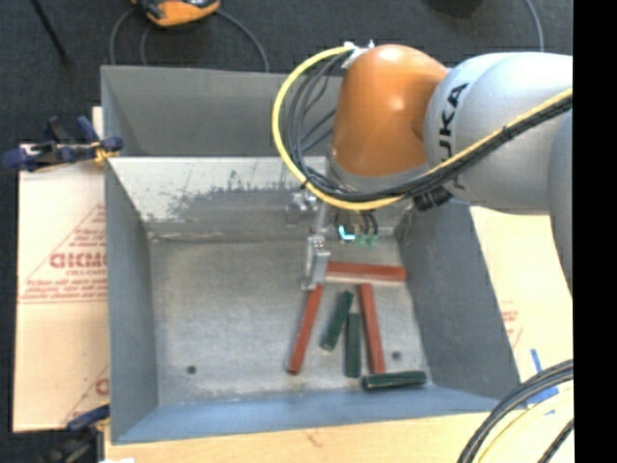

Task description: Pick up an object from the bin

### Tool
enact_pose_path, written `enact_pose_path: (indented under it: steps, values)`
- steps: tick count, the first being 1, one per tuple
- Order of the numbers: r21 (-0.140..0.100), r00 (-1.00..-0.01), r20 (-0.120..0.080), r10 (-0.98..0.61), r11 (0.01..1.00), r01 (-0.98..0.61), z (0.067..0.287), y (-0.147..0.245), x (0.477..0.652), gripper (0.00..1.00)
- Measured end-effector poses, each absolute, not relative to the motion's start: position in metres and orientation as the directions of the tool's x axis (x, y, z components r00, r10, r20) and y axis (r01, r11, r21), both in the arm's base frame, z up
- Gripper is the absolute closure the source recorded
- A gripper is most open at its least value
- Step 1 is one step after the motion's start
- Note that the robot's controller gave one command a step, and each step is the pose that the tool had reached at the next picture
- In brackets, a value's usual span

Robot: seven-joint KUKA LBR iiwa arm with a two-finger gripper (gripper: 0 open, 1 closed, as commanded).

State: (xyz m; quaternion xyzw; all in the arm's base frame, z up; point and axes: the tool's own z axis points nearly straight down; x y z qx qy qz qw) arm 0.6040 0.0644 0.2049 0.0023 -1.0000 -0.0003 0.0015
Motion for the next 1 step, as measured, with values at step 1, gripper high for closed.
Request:
enact_pose_path:
  steps: [1]
  values:
    - [0.001, -1.0, -0.005, -0.003, 1.0, -0.003, 0.2094, 0.0641, 0.6057, 0.0]
